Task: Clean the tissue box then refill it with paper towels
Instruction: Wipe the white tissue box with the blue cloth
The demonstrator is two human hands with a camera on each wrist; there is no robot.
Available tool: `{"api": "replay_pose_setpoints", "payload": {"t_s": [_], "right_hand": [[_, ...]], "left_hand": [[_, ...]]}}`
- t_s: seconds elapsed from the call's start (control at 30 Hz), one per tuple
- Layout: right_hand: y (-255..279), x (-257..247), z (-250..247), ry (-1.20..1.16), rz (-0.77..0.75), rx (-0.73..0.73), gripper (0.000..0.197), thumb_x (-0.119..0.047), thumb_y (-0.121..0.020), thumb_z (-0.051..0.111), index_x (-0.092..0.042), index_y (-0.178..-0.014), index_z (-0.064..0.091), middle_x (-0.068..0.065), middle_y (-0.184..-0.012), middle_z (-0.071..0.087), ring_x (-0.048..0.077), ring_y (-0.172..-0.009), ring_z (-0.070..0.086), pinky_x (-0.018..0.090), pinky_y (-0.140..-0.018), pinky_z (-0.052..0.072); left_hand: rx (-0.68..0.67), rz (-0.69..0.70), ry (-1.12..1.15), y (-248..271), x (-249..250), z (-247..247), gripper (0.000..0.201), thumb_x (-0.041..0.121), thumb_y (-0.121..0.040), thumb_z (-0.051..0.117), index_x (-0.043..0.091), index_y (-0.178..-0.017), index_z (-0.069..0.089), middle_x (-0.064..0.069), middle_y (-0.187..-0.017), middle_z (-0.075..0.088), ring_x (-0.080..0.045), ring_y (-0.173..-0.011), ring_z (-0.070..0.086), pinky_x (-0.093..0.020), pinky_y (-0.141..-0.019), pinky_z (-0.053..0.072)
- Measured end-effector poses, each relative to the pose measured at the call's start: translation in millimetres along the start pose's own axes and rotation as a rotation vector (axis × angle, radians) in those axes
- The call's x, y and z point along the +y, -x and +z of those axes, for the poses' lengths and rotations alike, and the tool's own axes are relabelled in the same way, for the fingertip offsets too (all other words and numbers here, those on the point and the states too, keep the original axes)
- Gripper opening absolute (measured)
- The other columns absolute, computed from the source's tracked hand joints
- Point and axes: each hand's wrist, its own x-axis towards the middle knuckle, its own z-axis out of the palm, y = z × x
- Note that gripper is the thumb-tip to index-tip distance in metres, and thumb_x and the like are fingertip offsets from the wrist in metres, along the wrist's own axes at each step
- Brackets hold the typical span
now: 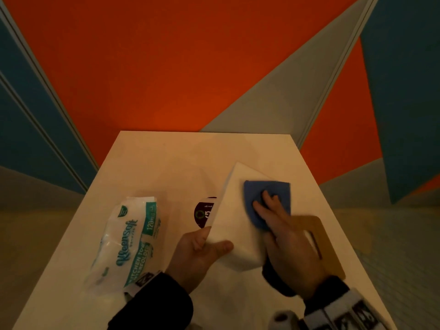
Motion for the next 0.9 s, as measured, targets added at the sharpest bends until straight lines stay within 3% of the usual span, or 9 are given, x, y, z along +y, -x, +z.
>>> {"api": "replay_pose_setpoints", "payload": {"t_s": [0.07, 0.17, 0.23, 0.33, 0.43, 0.6, 0.67, 0.8, 0.9], "right_hand": [[15.4, -5.3, 23.1, 0.104, -0.169, 0.010, 0.047, -0.014, -0.088, 0.040, -0.016, -0.135, 0.039, -0.012, -0.149, 0.010, 0.010, -0.139, 0.001, 0.033, -0.112, 0.022], [31.8, -7.4, 36.0, 0.182, -0.295, -0.048, 0.043, -0.023, -0.100, 0.016, -0.029, -0.143, 0.016, -0.016, -0.155, -0.011, 0.004, -0.141, -0.005, 0.013, -0.108, -0.013], [22.3, -1.8, 28.0, 0.171, -0.240, -0.009, 0.047, -0.020, -0.092, 0.028, -0.024, -0.139, 0.030, -0.014, -0.153, 0.005, 0.008, -0.137, 0.014, 0.019, -0.108, -0.012], [-13.6, 4.8, -0.4, -0.002, 0.014, 0.057, 0.045, -0.007, -0.091, 0.042, -0.013, -0.135, 0.039, -0.003, -0.148, 0.017, 0.014, -0.139, 0.017, 0.032, -0.115, 0.018], [-41.4, 1.6, -18.9, -0.017, 0.185, 0.017, 0.046, -0.002, -0.095, 0.038, -0.014, -0.140, 0.031, 0.004, -0.156, 0.011, 0.019, -0.144, 0.009, 0.031, -0.116, 0.010], [-10.6, -15.4, 4.6, -0.059, -0.084, -0.127, 0.056, -0.024, -0.085, 0.029, -0.020, -0.141, 0.026, -0.013, -0.144, -0.003, -0.001, -0.135, -0.006, 0.007, -0.107, -0.011], [15.4, -10.4, 21.8, -0.048, -0.191, -0.100, 0.052, -0.031, -0.087, 0.030, -0.028, -0.139, 0.030, -0.015, -0.148, 0.009, -0.006, -0.136, -0.005, 0.001, -0.104, -0.015], [41.1, 14.5, 31.8, -0.105, -0.172, 0.050, 0.043, -0.042, -0.094, 0.033, -0.050, -0.135, 0.025, -0.039, -0.148, 0.007, -0.012, -0.137, 0.002, 0.012, -0.113, -0.005], [26.3, 24.2, 16.8, -0.273, 0.107, 0.210, 0.052, -0.018, -0.082, 0.041, -0.038, -0.129, 0.031, -0.029, -0.142, 0.009, -0.009, -0.135, 0.010, 0.016, -0.111, 0.016]], "left_hand": [[0.003, 0.012, 0.007, -3.1, 1.2, -6.4, 0.018, 0.003, -0.069, 0.069, 0.021, -0.069, 0.068, 0.014, -0.051, 0.071, 0.006, -0.054, 0.062, -0.009, -0.053, 0.049], [-0.037, 0.012, -0.065, -0.2, -2.9, -14.3, 0.007, 0.016, -0.063, 0.072, 0.023, -0.062, 0.071, 0.014, -0.058, 0.073, 0.003, -0.060, 0.062, -0.012, -0.057, 0.051], [-0.036, 0.000, -0.076, 4.1, -4.3, -14.6, 0.006, 0.030, -0.053, 0.071, 0.028, -0.059, 0.072, 0.017, -0.057, 0.072, 0.006, -0.059, 0.062, -0.009, -0.057, 0.050], [-0.043, 0.005, -0.136, 5.7, -2.9, -10.7, 0.008, 0.026, -0.056, 0.069, 0.034, -0.058, 0.068, 0.024, -0.054, 0.070, 0.010, -0.056, 0.061, -0.005, -0.055, 0.047], [-0.056, 0.032, -0.133, 6.4, -0.1, -7.2, 0.018, 0.016, -0.063, 0.072, 0.033, -0.062, 0.067, 0.024, -0.054, 0.070, 0.011, -0.056, 0.061, -0.005, -0.054, 0.046], [-0.055, -0.001, -0.021, -1.4, 0.1, -10.5, 0.015, 0.010, -0.063, 0.068, 0.024, -0.059, 0.069, 0.013, -0.047, 0.069, 0.006, -0.049, 0.060, -0.008, -0.049, 0.047], [-0.061, -0.016, 0.009, -1.3, -3.7, -12.1, 0.012, 0.013, -0.059, 0.065, 0.022, -0.058, 0.073, 0.012, -0.053, 0.072, 0.004, -0.054, 0.063, -0.010, -0.053, 0.050], [-0.087, -0.030, -0.053, 1.0, -8.6, -10.1, 0.006, 0.025, -0.055, 0.074, 0.026, -0.061, 0.073, 0.015, -0.058, 0.073, 0.004, -0.059, 0.063, -0.010, -0.056, 0.051], [-0.141, 0.036, -0.239, 0.0, -4.5, -6.7, 0.012, 0.034, -0.059, 0.073, 0.036, -0.069, 0.066, 0.029, -0.062, 0.070, 0.011, -0.069, 0.064, -0.002, -0.061, 0.046]]}}
